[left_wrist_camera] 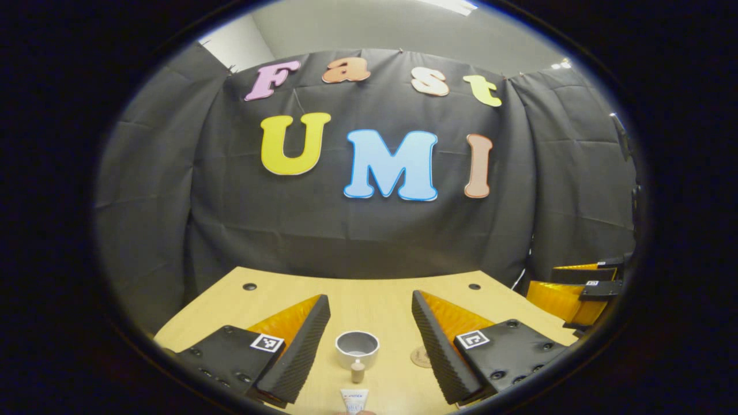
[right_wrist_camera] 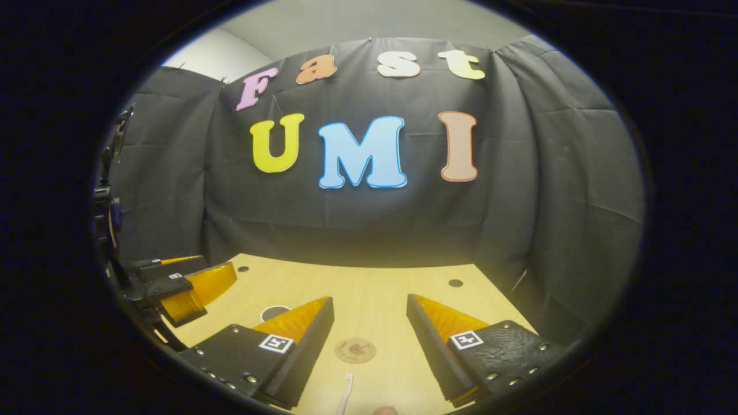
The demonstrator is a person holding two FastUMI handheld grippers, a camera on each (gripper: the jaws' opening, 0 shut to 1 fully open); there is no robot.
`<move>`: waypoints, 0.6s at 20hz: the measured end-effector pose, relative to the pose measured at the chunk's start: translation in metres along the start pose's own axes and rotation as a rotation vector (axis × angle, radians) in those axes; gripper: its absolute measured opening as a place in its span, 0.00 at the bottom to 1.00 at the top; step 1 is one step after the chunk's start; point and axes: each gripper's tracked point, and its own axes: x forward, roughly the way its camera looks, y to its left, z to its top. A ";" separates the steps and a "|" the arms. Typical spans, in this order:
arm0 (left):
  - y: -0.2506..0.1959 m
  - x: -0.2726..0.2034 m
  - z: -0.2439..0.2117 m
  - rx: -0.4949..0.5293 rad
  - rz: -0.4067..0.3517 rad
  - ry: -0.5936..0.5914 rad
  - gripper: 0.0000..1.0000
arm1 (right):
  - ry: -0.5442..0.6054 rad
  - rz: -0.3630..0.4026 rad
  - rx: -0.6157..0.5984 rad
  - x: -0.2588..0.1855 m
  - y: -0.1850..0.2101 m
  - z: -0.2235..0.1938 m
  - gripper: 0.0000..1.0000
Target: Put the toothbrush and toothpaste on the desktop into the cup, then pick up the cup and place it on the coaster on the desktop.
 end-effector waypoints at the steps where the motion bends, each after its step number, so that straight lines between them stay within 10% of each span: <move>1: 0.000 0.000 -0.004 0.003 0.001 0.013 0.93 | 0.010 0.000 0.000 0.000 0.000 -0.002 0.83; 12: -0.002 0.012 -0.073 -0.002 -0.015 0.241 0.94 | 0.255 -0.012 0.039 0.016 0.001 -0.071 0.83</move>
